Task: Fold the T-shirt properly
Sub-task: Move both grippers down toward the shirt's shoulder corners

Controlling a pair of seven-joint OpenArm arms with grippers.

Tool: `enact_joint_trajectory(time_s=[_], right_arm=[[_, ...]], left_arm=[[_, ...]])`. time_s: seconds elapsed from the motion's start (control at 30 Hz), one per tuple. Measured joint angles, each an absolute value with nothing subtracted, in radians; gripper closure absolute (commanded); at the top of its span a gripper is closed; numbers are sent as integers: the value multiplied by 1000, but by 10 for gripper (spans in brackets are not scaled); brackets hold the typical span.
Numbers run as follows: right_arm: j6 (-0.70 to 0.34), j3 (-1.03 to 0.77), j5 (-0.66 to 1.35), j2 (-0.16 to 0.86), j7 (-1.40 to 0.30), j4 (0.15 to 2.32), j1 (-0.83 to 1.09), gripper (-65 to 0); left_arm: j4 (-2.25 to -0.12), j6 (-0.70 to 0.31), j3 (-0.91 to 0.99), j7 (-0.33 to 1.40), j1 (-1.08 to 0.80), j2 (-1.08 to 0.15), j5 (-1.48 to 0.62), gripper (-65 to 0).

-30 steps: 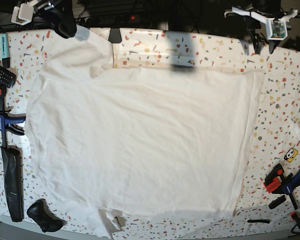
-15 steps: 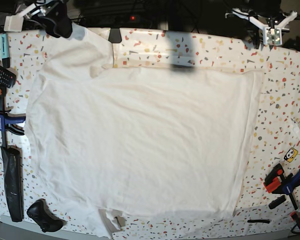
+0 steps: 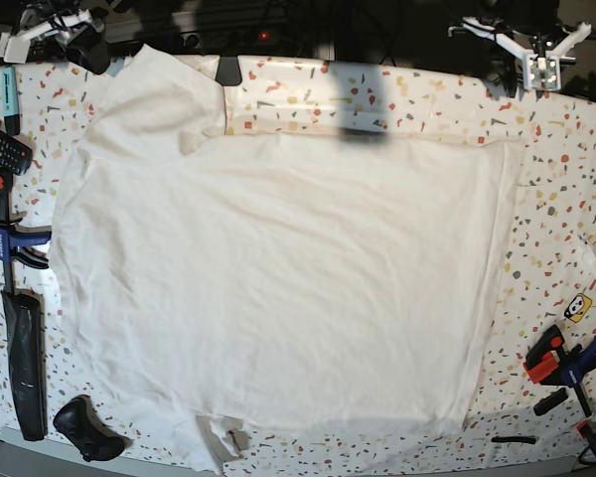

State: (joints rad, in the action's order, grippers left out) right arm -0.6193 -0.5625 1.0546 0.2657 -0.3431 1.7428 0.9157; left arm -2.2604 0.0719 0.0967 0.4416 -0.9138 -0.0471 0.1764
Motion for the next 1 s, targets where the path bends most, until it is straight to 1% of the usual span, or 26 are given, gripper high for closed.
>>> enact_joint_trajectory(time_s=[0.33,0.4,0.5,0.6,0.73,0.77,0.83,0.87,0.93,1.0], right_arm=[[-629,-540,1073,269,-350,1597,809,-257],[-655,-514,1074,268,-357,1577,795,-257],[-668,-472,1077,268,-403,1578,757,-257],[-667,-431,1048,268,-401,1578,718,-257],[-662,-415,1047,263,-393,1578,721,-257],[-662,-415,1047,263,-391,1578,721,-257],[-662,-415,1047,263,-391,1578,721,-257],[-662,-415,1047,263,-391,1578,721,-257],[-662,-415,1047,263,-391,1578,721,-257],[-662,-415,1047,261,-391,1578,721,-257]], left_arm=[[-2260,72,97,442,-914,-47,176,-217],[-2260,72,97,442,-914,-47,176,-217],[-2260,73,97,442,-914,-47,176,-217],[-2260,72,97,442,-914,-47,176,-217],[-2260,73,97,449,-914,-47,176,-215],[-2260,72,97,449,-914,-47,176,-199],[-2260,72,97,448,-914,-47,176,-132],[-2260,72,97,446,-913,-47,163,-110],[-2260,72,97,448,-897,-47,160,-112],[-2260,73,97,447,-859,-47,160,-140]])
